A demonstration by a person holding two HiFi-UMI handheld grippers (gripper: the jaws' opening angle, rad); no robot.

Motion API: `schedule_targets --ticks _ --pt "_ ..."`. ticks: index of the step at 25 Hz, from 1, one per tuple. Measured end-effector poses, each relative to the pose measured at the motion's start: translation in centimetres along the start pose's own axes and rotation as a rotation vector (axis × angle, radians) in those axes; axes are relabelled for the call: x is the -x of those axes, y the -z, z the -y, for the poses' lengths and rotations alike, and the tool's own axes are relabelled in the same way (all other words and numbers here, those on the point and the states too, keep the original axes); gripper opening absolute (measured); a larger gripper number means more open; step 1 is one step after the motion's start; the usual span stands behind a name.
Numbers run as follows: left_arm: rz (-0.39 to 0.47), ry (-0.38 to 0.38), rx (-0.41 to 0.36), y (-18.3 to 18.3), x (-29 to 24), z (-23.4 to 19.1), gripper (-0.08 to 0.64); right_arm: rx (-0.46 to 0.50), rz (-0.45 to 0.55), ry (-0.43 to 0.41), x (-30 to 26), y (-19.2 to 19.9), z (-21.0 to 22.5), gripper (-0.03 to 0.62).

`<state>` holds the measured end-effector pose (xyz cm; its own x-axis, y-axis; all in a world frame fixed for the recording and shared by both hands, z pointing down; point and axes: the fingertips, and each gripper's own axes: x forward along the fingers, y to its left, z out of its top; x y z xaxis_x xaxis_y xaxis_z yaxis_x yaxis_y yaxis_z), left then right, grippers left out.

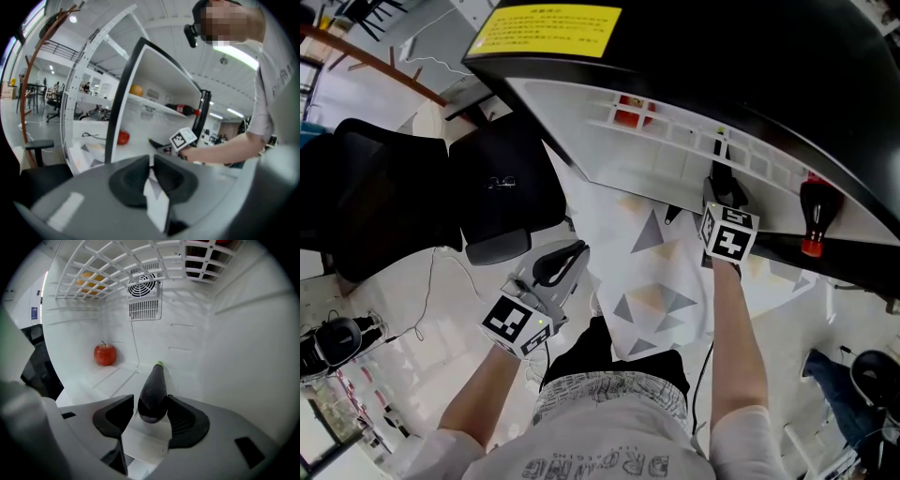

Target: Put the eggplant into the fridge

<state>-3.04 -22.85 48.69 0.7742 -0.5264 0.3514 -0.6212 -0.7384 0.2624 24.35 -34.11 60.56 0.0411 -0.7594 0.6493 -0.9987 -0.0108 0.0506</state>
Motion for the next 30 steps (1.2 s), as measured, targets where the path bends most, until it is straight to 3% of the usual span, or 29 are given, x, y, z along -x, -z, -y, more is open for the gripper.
schedule_targets --ticks 12,30 --pt "0.018 0.004 -0.014 -0.6 0.5 0.7 0.034 0.000 0.038 -0.020 1.9 -0.9 -0.3 0.229" --pt "0.074 0.032 -0.074 -3.3 2.5 3.6 0.034 0.066 0.128 -0.126 11.0 -1.6 -3.4 0.198"
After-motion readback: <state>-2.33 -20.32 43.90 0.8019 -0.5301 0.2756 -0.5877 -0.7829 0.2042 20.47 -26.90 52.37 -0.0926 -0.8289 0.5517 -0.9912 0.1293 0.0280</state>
